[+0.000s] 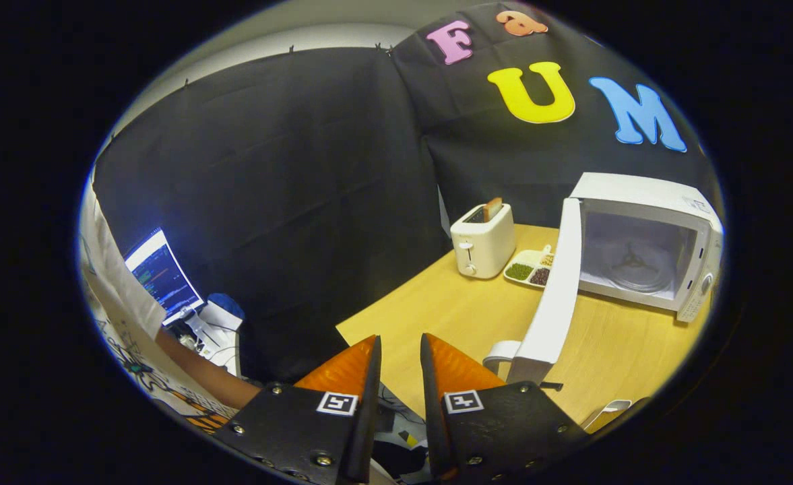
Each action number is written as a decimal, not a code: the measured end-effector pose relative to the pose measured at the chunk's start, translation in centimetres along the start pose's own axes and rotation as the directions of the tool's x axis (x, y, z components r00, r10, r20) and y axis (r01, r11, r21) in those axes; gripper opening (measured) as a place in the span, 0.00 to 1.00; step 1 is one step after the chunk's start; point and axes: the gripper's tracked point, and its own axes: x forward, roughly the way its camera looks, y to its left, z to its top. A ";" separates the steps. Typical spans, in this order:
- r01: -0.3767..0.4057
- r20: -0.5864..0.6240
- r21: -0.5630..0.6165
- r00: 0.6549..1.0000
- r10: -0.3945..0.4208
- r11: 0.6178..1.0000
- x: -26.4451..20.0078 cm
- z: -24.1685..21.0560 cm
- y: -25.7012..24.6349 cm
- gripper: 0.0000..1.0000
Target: Open the microwave, put the food inside, and close the microwave door.
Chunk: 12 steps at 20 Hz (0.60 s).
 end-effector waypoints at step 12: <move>0.020 0.169 -0.032 0.986 -0.014 0.999 -8.0 4.9 -3.1 0.97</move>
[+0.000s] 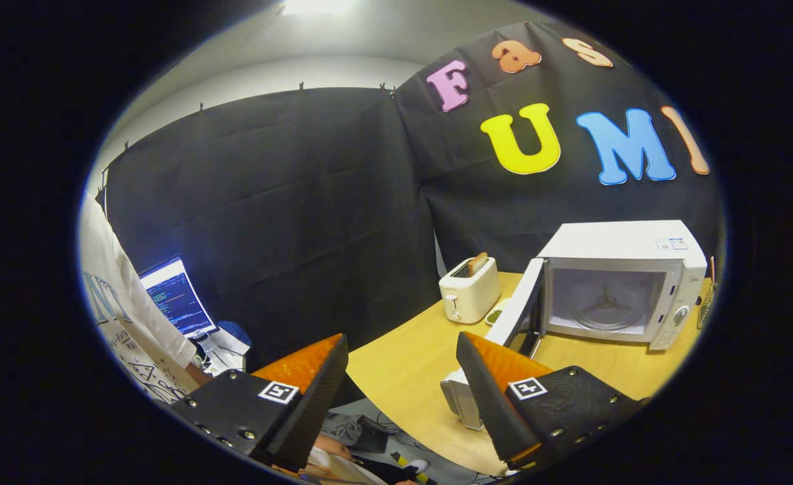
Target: Open the microwave, put the food inside, and close the microwave door.
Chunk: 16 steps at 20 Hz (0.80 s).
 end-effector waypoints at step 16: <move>0.323 0.002 0.041 0.946 -0.323 0.946 -11.1 -2.4 -13.5 0.97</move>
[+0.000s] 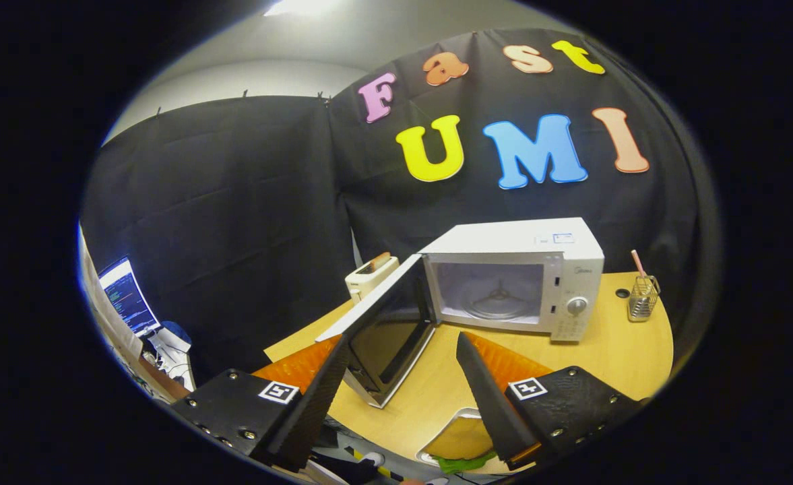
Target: Open the microwave, put the food inside, and close the microwave door.
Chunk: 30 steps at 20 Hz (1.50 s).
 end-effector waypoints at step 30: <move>0.165 -0.409 0.466 0.911 0.047 0.869 0.8 -19.5 -10.1 0.80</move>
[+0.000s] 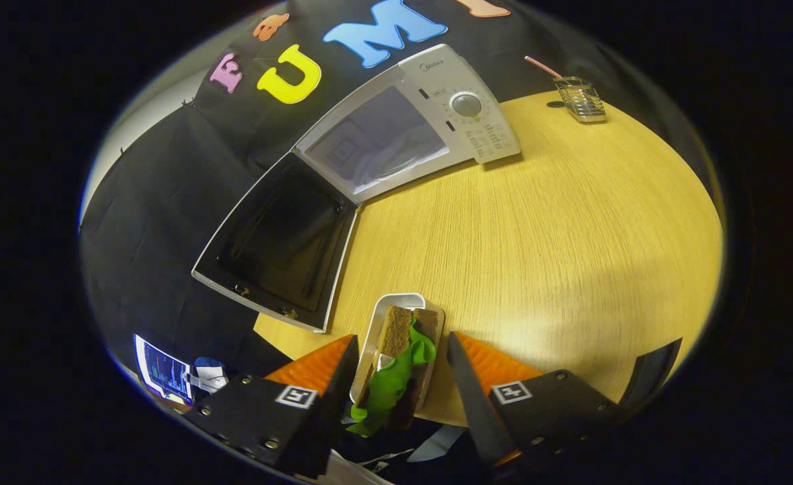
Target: Open the microwave, put the food inside, and close the microwave door.
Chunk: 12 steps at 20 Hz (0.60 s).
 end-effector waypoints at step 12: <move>0.042 0.003 0.070 0.999 -0.043 0.997 -0.5 1.3 1.5 0.17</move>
